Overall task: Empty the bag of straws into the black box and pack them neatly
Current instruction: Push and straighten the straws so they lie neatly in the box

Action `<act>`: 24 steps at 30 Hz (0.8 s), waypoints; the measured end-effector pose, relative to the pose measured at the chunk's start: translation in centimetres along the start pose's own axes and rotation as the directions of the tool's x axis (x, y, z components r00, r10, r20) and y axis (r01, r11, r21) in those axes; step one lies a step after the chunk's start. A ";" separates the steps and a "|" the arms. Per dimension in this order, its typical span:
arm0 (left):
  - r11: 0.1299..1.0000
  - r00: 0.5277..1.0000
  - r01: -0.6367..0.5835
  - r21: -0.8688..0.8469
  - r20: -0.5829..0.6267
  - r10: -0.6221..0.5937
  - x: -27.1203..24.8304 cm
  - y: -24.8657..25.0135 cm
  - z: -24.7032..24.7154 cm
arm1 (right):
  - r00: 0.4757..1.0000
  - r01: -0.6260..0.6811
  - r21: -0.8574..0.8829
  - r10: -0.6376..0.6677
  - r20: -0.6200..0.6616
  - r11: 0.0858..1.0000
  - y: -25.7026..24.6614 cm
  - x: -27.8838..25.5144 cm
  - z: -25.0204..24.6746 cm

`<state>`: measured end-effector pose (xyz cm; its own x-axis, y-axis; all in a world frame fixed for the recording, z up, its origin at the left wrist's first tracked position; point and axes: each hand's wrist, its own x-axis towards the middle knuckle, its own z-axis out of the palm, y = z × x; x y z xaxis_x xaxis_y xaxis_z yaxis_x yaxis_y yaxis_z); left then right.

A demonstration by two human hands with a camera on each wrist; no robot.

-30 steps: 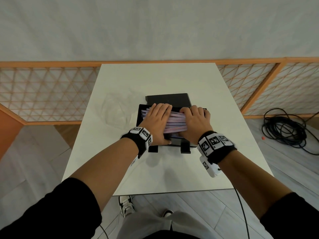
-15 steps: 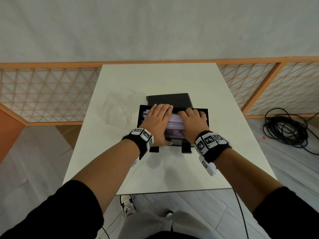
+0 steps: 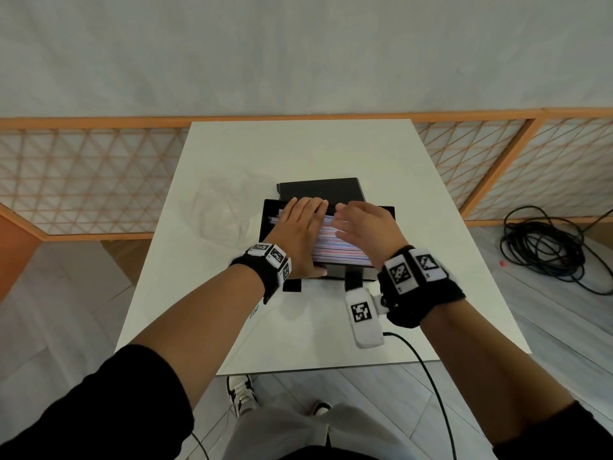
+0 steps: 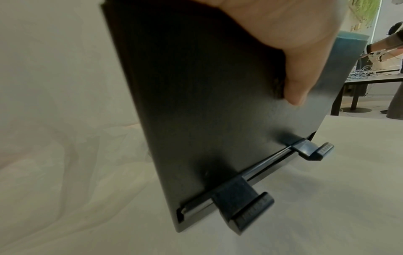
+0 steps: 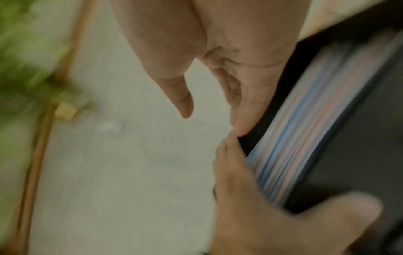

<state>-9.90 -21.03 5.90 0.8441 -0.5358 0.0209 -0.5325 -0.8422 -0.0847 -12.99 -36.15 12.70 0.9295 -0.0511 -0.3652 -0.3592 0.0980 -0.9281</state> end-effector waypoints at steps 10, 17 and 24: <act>0.999 1.000 0.004 -0.032 -0.006 -0.004 -1.1 0.5 0.2 | 0.909 -0.343 0.518 0.416 -0.029 0.784 -0.7 1.3 -0.1; 0.995 0.998 -0.043 -0.095 -0.042 0.040 -1.2 0.2 -0.1 | 0.882 -0.373 0.377 0.450 -0.139 0.848 -1.4 1.7 2.6; 0.988 0.990 -0.076 -0.138 -0.127 0.059 -1.1 0.0 0.7 | 0.857 -0.402 0.430 0.497 -0.133 0.809 -1.3 2.9 2.0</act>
<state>-10.75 -20.40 5.19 0.7965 -0.5876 0.1426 -0.5989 -0.7991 0.0521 -9.63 -34.39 12.97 0.6073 -0.1277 -0.7841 -0.6284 0.5267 -0.5725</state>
